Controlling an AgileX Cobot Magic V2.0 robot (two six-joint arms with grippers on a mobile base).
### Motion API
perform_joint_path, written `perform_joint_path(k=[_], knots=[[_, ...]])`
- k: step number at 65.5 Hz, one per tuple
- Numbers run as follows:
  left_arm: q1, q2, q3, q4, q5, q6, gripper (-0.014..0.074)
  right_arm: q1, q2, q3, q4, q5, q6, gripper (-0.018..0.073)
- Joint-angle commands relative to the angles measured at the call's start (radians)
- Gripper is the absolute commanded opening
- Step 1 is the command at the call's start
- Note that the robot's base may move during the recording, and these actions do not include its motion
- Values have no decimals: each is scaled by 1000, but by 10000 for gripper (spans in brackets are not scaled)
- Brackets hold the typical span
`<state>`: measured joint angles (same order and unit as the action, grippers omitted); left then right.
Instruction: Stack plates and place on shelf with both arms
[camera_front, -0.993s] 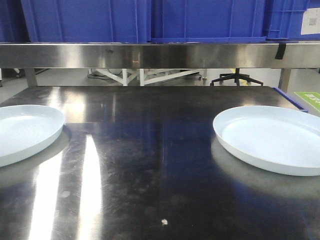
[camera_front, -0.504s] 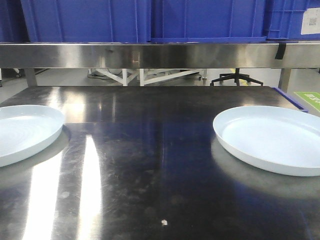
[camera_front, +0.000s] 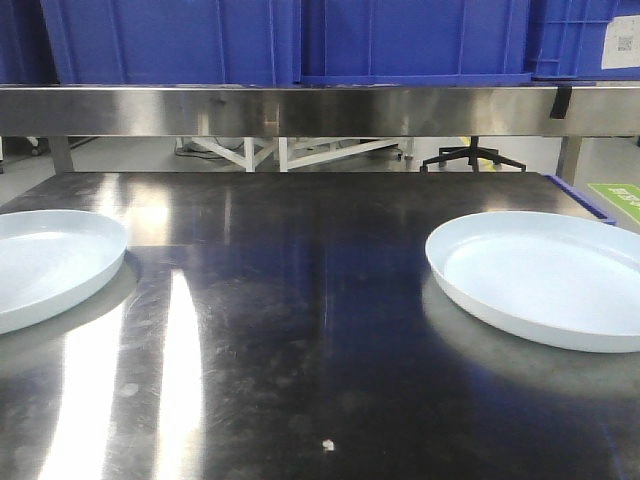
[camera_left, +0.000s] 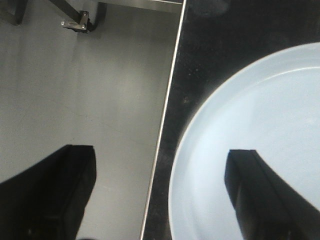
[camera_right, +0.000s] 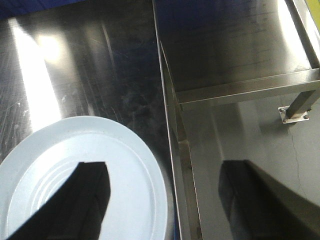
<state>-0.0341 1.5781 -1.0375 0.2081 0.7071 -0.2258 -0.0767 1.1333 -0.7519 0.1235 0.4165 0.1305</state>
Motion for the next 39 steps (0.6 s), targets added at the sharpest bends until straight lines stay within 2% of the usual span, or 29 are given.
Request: perform_joint_path(k=[1,39], knots=[[1,-28,-22,2,-46,-7,559,-1,-16,-38,0,-61,-10,569],[3,47,-22,4,-52,-11,559,-1,-16,-38,0,-58,-10,569]])
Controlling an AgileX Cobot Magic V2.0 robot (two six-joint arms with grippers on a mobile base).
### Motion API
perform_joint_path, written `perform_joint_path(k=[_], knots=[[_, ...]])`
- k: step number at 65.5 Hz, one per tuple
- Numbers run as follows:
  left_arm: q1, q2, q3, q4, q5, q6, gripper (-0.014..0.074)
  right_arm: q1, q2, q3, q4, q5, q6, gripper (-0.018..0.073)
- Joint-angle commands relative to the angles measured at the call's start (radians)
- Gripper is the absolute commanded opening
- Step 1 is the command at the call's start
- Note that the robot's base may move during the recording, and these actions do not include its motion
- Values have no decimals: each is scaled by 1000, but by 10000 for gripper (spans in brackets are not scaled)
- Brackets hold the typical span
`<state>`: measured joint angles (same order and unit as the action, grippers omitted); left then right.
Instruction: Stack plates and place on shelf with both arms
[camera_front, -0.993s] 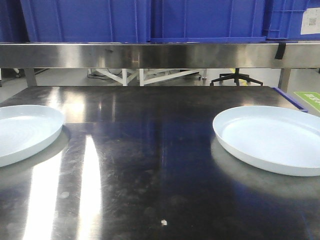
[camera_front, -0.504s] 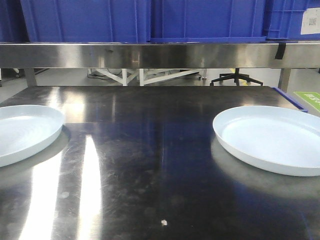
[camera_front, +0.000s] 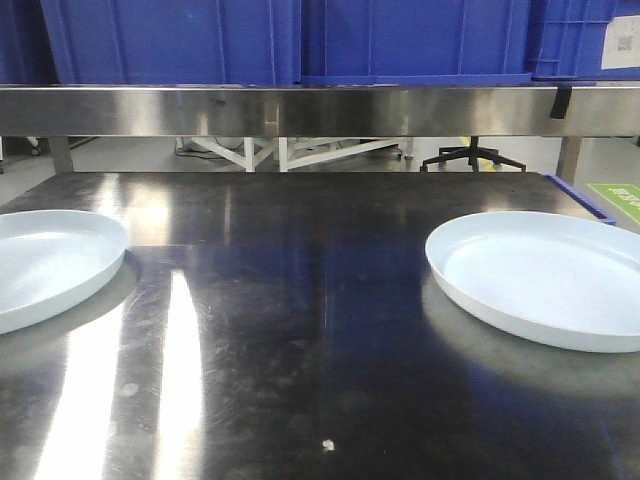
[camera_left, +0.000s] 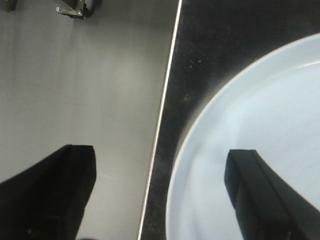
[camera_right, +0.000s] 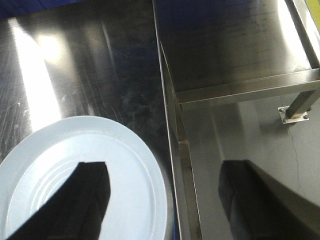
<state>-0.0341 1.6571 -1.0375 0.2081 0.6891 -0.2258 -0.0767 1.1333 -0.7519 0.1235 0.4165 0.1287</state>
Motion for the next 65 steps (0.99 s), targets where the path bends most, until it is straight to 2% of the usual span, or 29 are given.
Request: perform_joint_path(k=[1,22,27,33,35,38,40,44,57,65], knots=[[3,-29,-22,4,-34,-11,559,-1,-16,-38,0,-58,-8,569],[3,-21,-22,4,-39,-11,559,-1,-16,-38,0,-57,-8,569],[3,-14,-22,4,-39,-11,526,-1,-16,-38,0,-57,-8,569],[3,-9,-22,4,-39,-11,385,-1,-16,-38,0,-57,-8,569],[3,-9,-22,4,-39,-12,310,-1,-16,-38,0,-57,-8,569],[3,-9,-22,4,-39,-12,131,-1,-16,-38,0,-57,-8,569],[3,-9,-22,1,-39,-13,65,-1,-16,-38,0,-57,-8,569],[3,-9,-22,-15,-39,-14,122,-1,-16,-38,0,-58,-8,569],[3,-18,-80,-74,16,-14,106,-1,-16,-38,0,-62,-8,569],[3,-45,-127,-84,54,-14,106,-1,-16,-38,0,-62,-8,569]])
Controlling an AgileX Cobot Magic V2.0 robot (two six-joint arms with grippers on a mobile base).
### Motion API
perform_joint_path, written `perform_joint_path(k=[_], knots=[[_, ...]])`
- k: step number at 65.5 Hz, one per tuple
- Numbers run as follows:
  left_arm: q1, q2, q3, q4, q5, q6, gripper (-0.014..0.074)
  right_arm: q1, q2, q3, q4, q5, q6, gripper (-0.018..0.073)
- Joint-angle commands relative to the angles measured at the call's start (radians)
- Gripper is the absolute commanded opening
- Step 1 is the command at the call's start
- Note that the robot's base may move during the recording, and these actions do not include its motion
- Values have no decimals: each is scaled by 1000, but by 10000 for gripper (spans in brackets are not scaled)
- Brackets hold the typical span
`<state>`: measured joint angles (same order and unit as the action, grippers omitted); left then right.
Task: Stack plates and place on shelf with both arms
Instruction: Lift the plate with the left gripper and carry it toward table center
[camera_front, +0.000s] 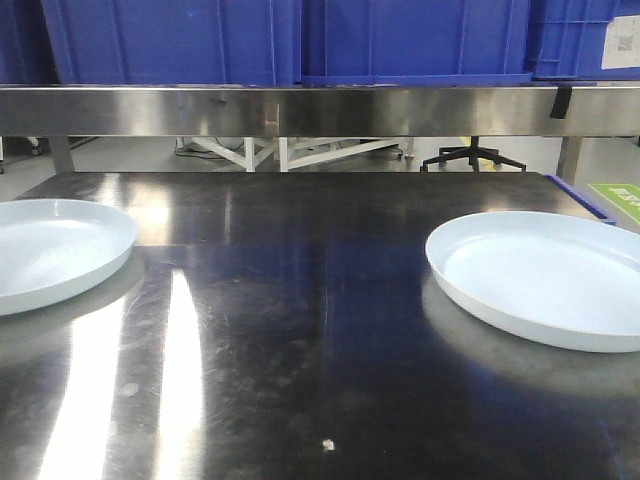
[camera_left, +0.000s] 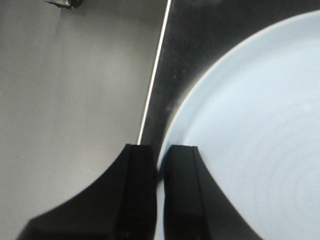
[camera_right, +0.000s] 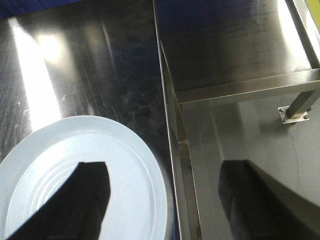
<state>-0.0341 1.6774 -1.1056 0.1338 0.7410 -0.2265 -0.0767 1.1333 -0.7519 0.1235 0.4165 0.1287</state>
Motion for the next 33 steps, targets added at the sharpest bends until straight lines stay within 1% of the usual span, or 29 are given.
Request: perform_joint_path(k=[1,5,12,22,26,33], knots=[[3,-72,-63,-11,6,-14,106,-1,-16,-38,0,-62,-8,569],[3,-92,-84,-20,11,-14,106,-1,-16,-38,0,-62,-8,569],[3,-129,-116,-59,17,3,106,-1,-16,-38,1,-62,-8,569],[-4,-170,-152,-186,18,82,106,-1,-16,-38,1,-62,-8,569],[-20,-172,-159,-227,22,98,106,-1,-16,-38,1,-62,-8,569],[-77,-172,-166,-270,14,109,106,-1,-16,-38,1,-62,-8,569]])
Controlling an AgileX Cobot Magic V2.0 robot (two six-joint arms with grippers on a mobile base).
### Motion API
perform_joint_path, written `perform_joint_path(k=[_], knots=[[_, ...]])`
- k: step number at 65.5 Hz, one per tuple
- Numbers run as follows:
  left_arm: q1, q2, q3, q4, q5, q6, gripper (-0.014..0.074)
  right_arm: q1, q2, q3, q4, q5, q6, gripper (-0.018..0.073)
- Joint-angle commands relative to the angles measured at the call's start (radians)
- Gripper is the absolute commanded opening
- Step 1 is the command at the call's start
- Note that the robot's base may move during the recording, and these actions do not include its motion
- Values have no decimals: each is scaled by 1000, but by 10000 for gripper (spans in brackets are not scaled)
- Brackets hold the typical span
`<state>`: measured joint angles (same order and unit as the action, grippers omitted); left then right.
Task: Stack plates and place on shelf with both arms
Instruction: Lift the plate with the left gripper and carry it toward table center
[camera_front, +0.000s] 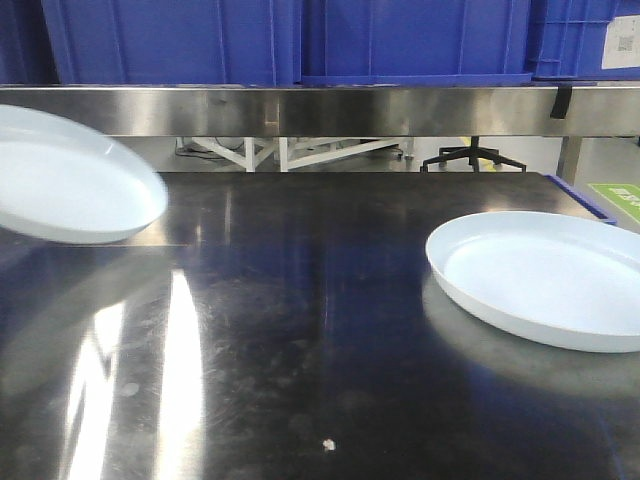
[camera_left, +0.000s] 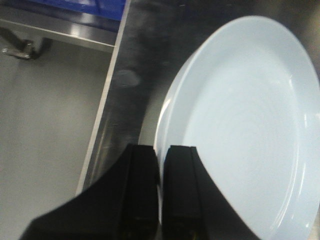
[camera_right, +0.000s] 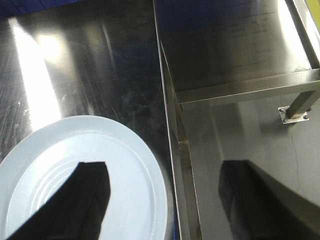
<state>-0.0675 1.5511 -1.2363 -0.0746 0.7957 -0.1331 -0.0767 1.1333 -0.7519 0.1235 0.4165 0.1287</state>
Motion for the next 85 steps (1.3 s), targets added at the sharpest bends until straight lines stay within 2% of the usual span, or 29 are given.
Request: perform_joint_path(k=[1,23,36,51,68,85], knots=[[-60,-46,-35,-65,-45,16,106,-1,-16,-38,1,-61,-8,569],[-347,15,-37,-97,-155,16,106,-1,-16,-38,1,-52,-8,569],[-447,80,-41,-101,-186,16,106,-1,-16,-38,1,-33,-8,569],[-454,126,-41,-101,-191,16,106,-1,-16,-38,1,-32,-8,569],[-452,167,-41,-42,-194,16,101,-1,-16,-38,1,-32,-8,569],[-452,186,-41,-25,-214,16,107,-1,-16,-38,1,-32,-8,569]])
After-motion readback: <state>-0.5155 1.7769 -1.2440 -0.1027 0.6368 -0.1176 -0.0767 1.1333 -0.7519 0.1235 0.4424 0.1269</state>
